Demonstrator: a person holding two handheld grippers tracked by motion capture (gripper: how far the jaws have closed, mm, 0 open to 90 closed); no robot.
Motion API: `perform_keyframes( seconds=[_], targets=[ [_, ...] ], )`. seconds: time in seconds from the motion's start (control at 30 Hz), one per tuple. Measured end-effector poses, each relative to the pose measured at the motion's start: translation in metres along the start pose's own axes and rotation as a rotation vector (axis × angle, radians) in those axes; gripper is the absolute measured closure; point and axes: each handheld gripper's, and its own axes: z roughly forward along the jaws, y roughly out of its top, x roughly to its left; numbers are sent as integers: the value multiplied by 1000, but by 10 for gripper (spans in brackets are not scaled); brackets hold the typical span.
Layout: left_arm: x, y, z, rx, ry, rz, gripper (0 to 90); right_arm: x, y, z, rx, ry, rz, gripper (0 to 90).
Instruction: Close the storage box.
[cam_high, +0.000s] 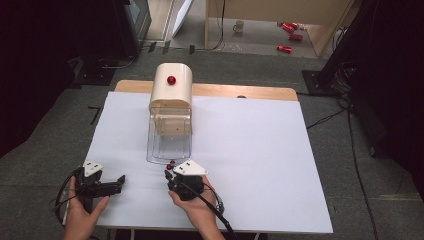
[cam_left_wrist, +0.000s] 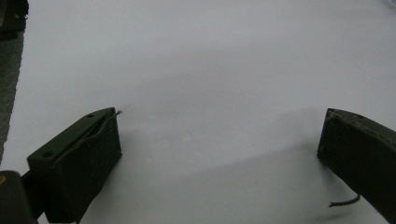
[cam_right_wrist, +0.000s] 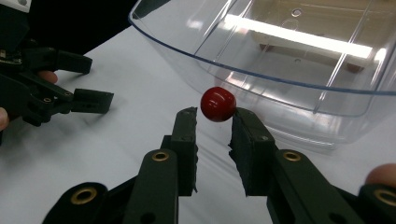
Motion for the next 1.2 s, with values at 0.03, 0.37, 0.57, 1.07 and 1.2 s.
perform_keyframes(
  seconds=[0.03, 0.37, 0.57, 1.07, 1.2],
  targets=[
    [0, 0, 0, 0, 0, 0, 0, 0, 0, 0, -1, -2, 2, 726],
    [0, 0, 0, 0, 0, 0, 0, 0, 0, 3, -2, -6, 32, 731],
    [0, 0, 0, 0, 0, 0, 0, 2, 0, 4, -6, -15, 38, 757],
    [0, 0, 0, -1, 0, -1, 0, 0, 11, -4, -32, -8, 54, 762],
    [0, 0, 0, -2, 1, -2, 0, -2, 18, -6, -46, -10, 67, 763]
  ],
)
